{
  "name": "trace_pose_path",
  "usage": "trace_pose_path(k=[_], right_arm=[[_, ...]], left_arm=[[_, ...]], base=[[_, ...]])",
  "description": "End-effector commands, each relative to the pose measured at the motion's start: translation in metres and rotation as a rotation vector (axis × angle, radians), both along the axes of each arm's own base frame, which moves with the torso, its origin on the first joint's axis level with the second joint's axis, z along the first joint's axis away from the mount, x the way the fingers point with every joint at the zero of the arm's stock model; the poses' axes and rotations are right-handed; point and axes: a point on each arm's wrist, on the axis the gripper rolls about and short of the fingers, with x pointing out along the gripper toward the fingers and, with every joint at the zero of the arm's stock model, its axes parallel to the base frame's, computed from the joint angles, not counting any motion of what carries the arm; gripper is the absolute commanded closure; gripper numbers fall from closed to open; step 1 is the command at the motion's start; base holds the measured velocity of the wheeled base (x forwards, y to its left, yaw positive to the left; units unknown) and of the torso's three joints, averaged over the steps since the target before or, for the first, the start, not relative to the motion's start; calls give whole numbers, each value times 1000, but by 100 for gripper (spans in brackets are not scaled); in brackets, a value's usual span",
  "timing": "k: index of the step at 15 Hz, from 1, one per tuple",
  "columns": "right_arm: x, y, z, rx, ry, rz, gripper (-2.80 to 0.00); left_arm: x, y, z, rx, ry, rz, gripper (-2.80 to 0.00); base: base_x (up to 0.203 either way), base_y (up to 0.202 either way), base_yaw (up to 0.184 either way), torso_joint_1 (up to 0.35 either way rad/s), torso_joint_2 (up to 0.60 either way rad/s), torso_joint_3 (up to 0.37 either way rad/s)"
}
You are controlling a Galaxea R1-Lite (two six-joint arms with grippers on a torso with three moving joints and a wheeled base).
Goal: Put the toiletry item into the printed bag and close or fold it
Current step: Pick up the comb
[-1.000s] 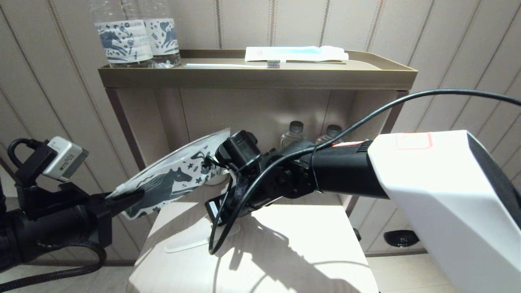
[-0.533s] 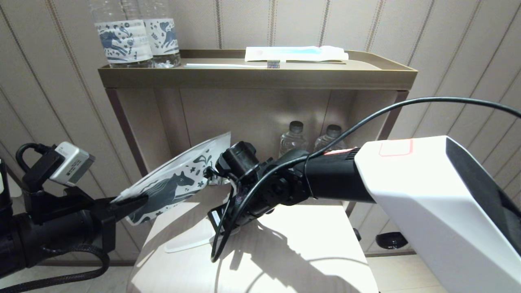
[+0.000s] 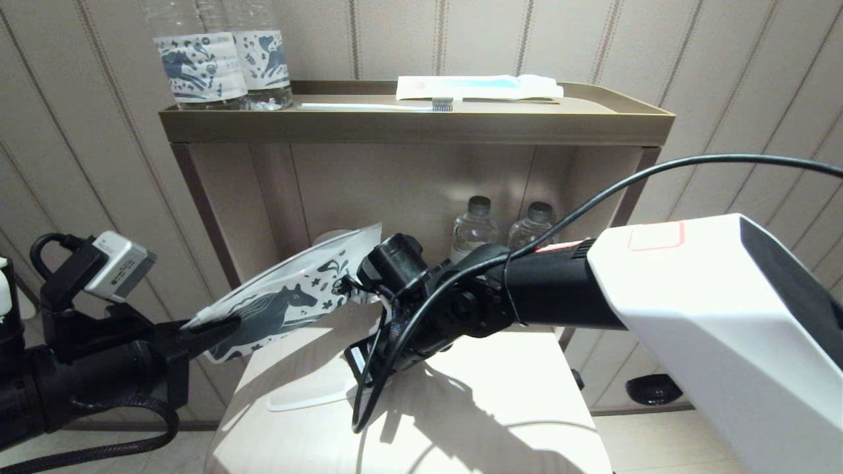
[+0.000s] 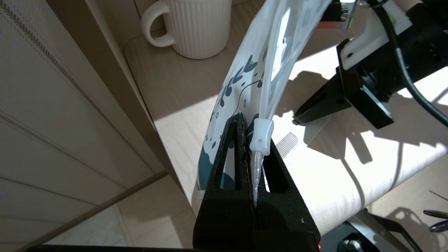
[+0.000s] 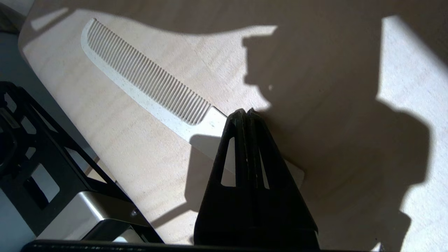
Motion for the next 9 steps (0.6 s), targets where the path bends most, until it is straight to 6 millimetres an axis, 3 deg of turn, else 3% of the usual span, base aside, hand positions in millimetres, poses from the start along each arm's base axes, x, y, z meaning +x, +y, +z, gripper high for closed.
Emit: trace_pose_path(k=[1,4,9], right_arm=[[-4,-5,2,-9,9,-2,0],[-3,-20,10,-2,3,-21,0],[-4,-15,23,54,-53,-9,0]], left_arm=[[1,0,-2,2,8,-1,0],[2,-1,-3,5,14,-3,0],[3,-1,-3,4,16,-4,0]], base=[[0,0,0,0,0,0],[0,0,0,0,0,0],[0,0,0,0,0,0]])
